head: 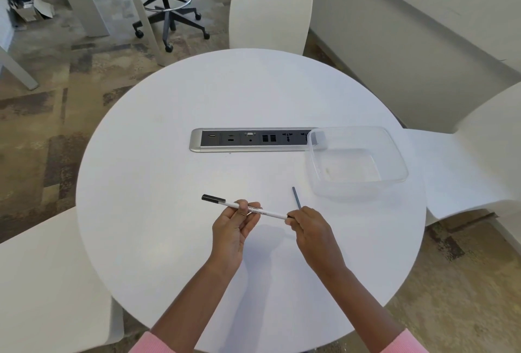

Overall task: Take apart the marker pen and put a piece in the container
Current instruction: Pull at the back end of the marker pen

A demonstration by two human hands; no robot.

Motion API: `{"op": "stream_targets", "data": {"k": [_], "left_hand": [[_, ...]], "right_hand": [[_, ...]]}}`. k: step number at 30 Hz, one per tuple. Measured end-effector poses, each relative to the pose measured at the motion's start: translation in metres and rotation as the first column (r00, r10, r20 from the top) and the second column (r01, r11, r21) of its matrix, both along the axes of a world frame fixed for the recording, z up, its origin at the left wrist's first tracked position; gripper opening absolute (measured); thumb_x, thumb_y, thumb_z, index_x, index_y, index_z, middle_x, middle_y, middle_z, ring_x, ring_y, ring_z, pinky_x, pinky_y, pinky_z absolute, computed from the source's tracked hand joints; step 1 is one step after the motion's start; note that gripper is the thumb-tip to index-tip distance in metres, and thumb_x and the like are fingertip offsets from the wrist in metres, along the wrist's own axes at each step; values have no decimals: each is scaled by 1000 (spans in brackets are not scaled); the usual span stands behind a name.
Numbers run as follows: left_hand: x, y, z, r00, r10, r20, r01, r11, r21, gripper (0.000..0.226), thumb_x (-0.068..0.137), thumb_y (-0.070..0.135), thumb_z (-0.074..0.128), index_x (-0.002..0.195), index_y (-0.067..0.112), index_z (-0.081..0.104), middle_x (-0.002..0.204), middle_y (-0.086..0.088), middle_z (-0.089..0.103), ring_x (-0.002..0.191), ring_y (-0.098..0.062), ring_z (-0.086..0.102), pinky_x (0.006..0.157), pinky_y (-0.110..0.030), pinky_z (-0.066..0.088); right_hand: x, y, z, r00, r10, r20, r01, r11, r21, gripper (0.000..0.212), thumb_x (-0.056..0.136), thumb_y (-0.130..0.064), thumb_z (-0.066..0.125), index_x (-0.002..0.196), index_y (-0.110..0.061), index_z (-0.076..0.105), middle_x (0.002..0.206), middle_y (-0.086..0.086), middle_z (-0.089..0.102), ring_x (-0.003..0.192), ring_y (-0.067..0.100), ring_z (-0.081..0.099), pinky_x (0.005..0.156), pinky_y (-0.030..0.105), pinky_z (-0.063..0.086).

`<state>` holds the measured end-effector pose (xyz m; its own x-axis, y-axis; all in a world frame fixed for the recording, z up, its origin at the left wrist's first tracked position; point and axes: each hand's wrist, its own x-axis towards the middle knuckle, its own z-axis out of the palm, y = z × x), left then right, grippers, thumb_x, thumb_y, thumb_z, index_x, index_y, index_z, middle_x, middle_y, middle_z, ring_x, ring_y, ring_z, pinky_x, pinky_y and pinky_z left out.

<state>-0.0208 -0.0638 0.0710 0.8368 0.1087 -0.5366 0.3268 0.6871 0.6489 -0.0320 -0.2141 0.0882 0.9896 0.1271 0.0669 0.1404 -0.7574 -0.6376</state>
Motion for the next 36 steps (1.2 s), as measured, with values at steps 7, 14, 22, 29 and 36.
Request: {"op": "stream_targets", "data": {"k": [7,14,22,29,36], "left_hand": [[-3,3,-1,1000,-1,-19,1,1000,9,11,89,7,52,81,6,58,65,-1,74,65,-9,71,58,-15,56],[-6,1,0,999,17,-39,-19,998,-66,12,90,6,51,81,4,59,66,-2,74,65,-9,71,58,-17,57],[-8,-4,2,1000,3,-5,-3,1000,9,16,90,6,50,76,7,58,66,-1,74,67,-9,71,60,-15,56],[-9,-2,2,999,34,-15,-34,999,-37,14,90,5,50,79,5,58,65,-1,74,67,-9,71,59,-16,56],[-9,-4,2,999,40,-8,-41,996,-78,17,90,3,48,77,4,59,66,-1,74,67,-9,71,59,-16,56]], "right_hand": [[7,-6,8,974,19,-227,32,974,222,12,84,-7,58,92,-8,66,83,3,61,76,13,55,65,3,38],[-2,0,3,991,-16,134,-6,987,160,18,77,11,60,87,-1,68,80,12,65,74,9,56,72,8,42],[7,2,0,819,-231,-525,547,589,595,17,77,11,58,79,0,70,65,4,63,53,8,59,57,11,51],[-2,0,2,923,-220,-316,361,782,508,28,75,6,63,77,-20,70,75,-6,68,66,-3,63,60,2,44],[-6,4,-2,978,-200,60,168,927,336,23,78,16,52,84,0,66,77,5,61,69,5,58,67,7,46]]}}
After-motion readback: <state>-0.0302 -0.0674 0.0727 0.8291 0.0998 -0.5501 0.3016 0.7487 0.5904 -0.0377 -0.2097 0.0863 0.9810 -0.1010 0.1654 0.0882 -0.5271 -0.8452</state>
